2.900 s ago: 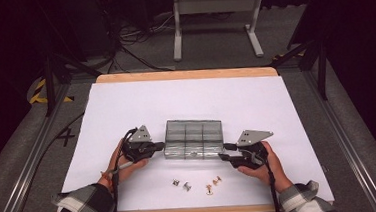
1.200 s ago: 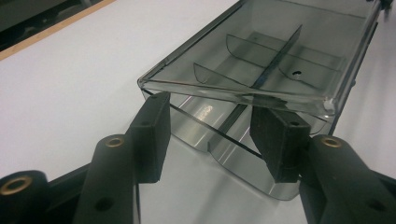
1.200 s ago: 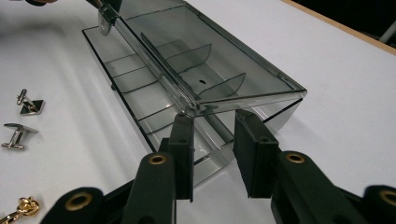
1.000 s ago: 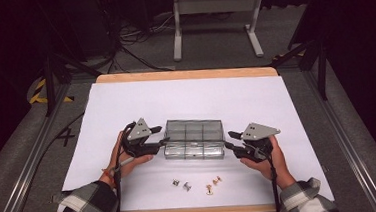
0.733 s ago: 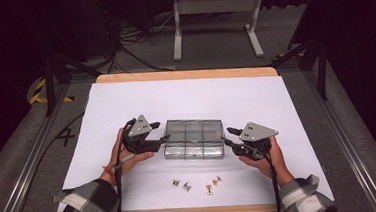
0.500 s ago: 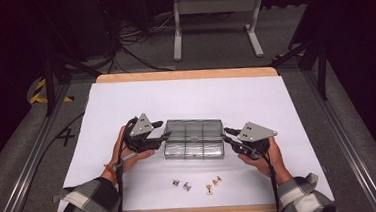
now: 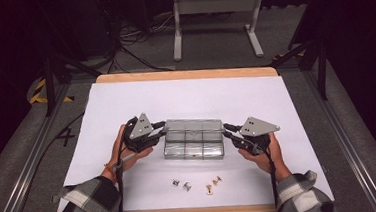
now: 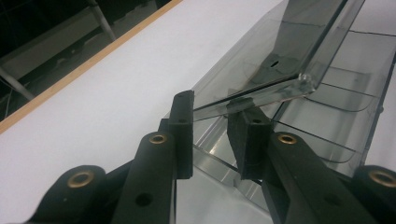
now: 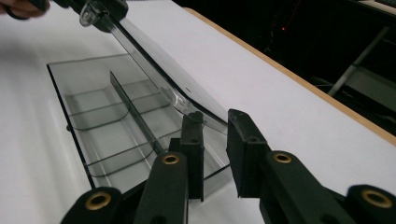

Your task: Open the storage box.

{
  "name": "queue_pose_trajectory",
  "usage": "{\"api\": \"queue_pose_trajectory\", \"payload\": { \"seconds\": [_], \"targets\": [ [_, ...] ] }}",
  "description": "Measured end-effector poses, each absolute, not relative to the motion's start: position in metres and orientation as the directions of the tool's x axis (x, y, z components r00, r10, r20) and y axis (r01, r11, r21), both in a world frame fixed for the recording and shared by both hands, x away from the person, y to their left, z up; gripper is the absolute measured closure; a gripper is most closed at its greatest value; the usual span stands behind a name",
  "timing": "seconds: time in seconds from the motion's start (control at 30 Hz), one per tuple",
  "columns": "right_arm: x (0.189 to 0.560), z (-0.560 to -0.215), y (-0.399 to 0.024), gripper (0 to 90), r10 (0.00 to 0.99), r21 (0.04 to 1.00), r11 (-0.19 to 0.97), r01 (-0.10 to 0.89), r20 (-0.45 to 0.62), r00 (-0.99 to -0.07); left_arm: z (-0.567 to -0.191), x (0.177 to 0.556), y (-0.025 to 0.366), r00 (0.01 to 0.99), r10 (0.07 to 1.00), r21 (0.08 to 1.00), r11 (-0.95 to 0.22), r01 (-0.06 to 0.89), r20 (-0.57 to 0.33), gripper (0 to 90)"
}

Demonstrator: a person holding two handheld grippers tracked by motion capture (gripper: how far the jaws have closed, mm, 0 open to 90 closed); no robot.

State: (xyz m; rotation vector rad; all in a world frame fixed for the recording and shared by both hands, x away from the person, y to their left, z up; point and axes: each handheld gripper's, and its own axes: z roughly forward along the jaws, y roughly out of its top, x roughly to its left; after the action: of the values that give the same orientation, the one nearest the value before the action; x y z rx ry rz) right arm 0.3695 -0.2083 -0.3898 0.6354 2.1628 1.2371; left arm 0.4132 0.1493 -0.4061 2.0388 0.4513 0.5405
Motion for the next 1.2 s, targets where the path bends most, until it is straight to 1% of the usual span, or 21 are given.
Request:
{"api": "queue_pose_trajectory", "payload": {
  "seconds": [0.23, 0.67, 0.8, 0.97, 1.2],
  "targets": [
    [0.368, -0.386, -0.206, 78.7, 0.63, 0.886, 0.447, 0.124, -0.213, -0.747, -0.401, 0.407, 0.155, 0.834, 0.512, 0.864, -0.494, 0.091, 0.204, 76.2],
    [0.376, -0.383, -0.207, 82.0, 0.66, 0.906, 0.399, 0.141, -0.177, -0.73, -0.398, 0.41, 0.162, 0.856, 0.501, 0.901, -0.419, 0.112, 0.127, 76.7],
    [0.378, -0.383, -0.208, 82.2, 0.664, 0.912, 0.384, 0.144, -0.164, -0.73, -0.398, 0.412, 0.163, 0.852, 0.506, 0.903, -0.415, 0.106, 0.132, 78.2],
    [0.381, -0.382, -0.209, 82.7, 0.67, 0.916, 0.369, 0.155, -0.146, -0.728, -0.398, 0.415, 0.163, 0.852, 0.513, 0.909, -0.398, 0.126, 0.107, 79.0],
    [0.385, -0.383, -0.209, 82.7, 0.677, 0.918, 0.357, 0.173, -0.126, -0.725, -0.399, 0.42, 0.163, 0.848, 0.519, 0.904, -0.406, 0.136, 0.106, 80.2]
  ]
}}
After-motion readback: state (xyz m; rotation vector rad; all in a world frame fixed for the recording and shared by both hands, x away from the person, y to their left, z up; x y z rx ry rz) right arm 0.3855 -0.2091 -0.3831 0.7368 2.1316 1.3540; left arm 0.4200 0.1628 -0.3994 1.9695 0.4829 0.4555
